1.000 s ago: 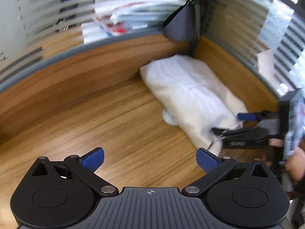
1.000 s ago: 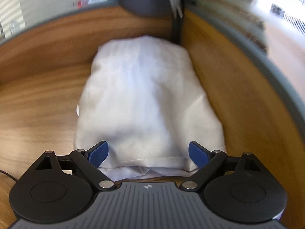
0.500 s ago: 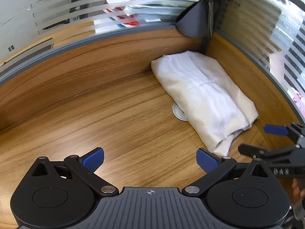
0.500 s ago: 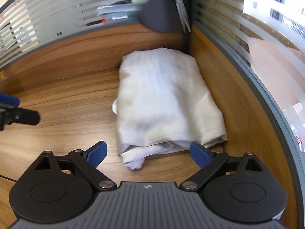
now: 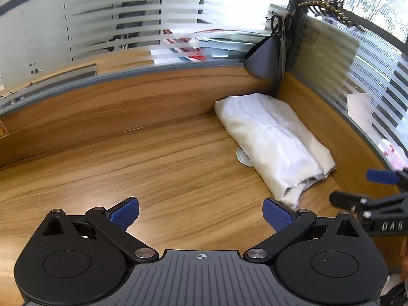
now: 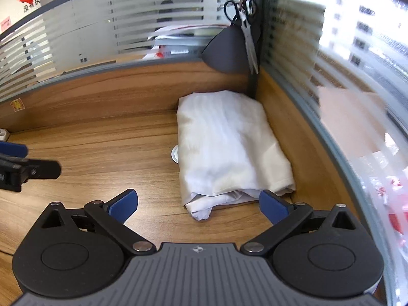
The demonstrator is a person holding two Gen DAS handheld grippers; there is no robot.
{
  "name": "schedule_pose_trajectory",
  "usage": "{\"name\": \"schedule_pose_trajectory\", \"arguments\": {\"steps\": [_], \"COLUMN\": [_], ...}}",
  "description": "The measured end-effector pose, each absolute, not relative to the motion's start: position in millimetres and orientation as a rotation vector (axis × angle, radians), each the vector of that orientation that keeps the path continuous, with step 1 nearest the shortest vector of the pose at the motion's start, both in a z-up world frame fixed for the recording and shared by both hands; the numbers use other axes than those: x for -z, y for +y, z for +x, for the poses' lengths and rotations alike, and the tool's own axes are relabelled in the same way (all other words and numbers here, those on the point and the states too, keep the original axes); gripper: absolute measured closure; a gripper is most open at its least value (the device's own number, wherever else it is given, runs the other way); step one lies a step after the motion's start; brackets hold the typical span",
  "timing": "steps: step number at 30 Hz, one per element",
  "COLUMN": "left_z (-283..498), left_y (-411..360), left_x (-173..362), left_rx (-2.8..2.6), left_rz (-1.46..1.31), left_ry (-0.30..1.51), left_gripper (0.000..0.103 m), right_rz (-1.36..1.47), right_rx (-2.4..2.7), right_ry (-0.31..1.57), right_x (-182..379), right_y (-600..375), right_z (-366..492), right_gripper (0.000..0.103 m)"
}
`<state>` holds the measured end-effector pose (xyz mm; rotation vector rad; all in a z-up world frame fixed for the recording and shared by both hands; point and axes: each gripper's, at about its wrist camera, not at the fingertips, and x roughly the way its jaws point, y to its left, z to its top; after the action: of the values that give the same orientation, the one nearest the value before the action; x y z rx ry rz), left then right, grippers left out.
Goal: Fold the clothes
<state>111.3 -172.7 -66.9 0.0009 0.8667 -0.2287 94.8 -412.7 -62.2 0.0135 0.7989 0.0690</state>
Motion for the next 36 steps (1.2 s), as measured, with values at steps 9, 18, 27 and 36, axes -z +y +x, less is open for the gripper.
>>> {"name": "schedule_pose_trajectory", "arguments": {"steps": [9, 18, 27, 36], "left_z": [72.6, 46.9, 18.4, -9.3], "left_y": [-145.5, -99.4, -50.2, -7.6], "left_x": [54.3, 46.0, 39.7, 42.7], "left_rx": [0.259, 0.274, 0.376, 0.4], "left_rz": [0.01, 0.044, 0.133, 0.252], "left_ry": [0.833, 0.833, 0.826, 0.784], "left_gripper": [0.0, 0.0, 0.0, 0.0], "right_rz": [-0.018, 0.065, 0.147, 0.167], "right_rx": [-0.024, 0.072, 0.169, 0.206], "right_ry": [0.75, 0.732, 0.726, 0.727], "right_x": [40.5, 35.6, 37.6, 46.7], "right_y": [-376.3, -321.2, -267.7, -209.9], "right_z": [54.9, 22.3, -6.4, -24.5], "right_gripper": [0.001, 0.001, 0.001, 0.001]}}
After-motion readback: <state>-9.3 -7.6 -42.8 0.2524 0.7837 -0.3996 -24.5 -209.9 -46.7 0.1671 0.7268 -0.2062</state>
